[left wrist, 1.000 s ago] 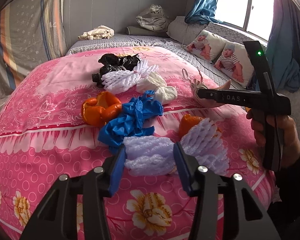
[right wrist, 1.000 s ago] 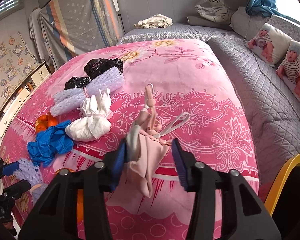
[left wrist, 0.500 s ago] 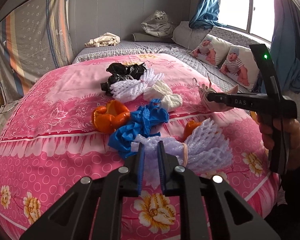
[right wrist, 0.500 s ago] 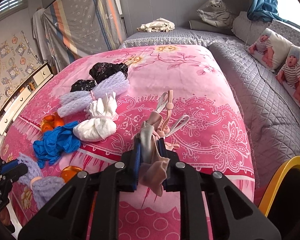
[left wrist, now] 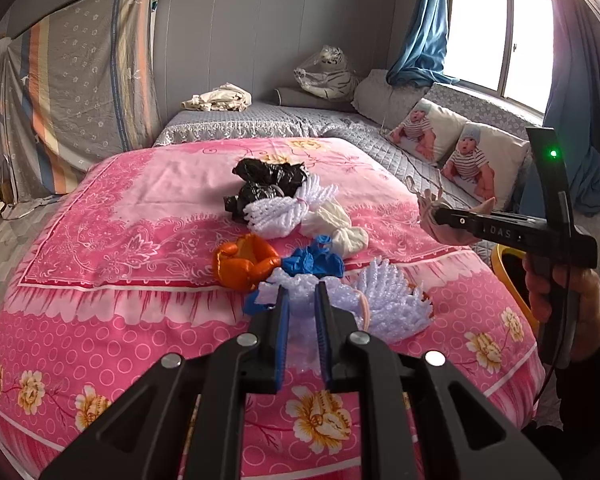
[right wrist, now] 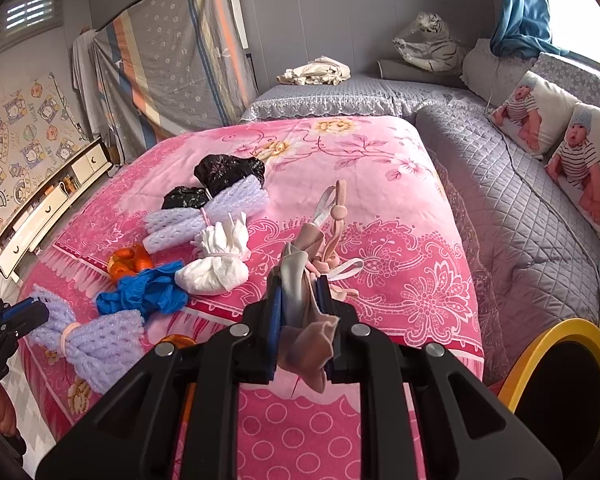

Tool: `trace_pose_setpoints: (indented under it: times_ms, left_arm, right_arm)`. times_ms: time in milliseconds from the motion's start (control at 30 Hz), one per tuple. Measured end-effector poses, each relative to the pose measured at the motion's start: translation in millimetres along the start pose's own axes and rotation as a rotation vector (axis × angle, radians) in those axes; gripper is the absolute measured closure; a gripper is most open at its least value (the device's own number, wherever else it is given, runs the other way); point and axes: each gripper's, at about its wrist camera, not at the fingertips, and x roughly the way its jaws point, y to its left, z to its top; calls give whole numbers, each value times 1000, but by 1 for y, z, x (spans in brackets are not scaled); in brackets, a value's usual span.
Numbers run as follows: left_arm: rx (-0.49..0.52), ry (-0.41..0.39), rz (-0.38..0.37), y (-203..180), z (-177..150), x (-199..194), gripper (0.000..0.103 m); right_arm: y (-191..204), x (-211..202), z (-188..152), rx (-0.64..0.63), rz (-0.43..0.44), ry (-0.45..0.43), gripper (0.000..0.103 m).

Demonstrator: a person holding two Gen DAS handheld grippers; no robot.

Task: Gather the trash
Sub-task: 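Carry the mesh net and pink doll over the yellow-rimmed bin with both tools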

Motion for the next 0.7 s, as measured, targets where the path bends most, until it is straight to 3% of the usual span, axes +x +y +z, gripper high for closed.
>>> trace_pose_setpoints:
  times_ms: [700]
  left_arm:
    - [17, -199, -27, -29, 44, -47, 91]
  right_arm:
    - [-11, -90, 10, 11, -37, -197, 87]
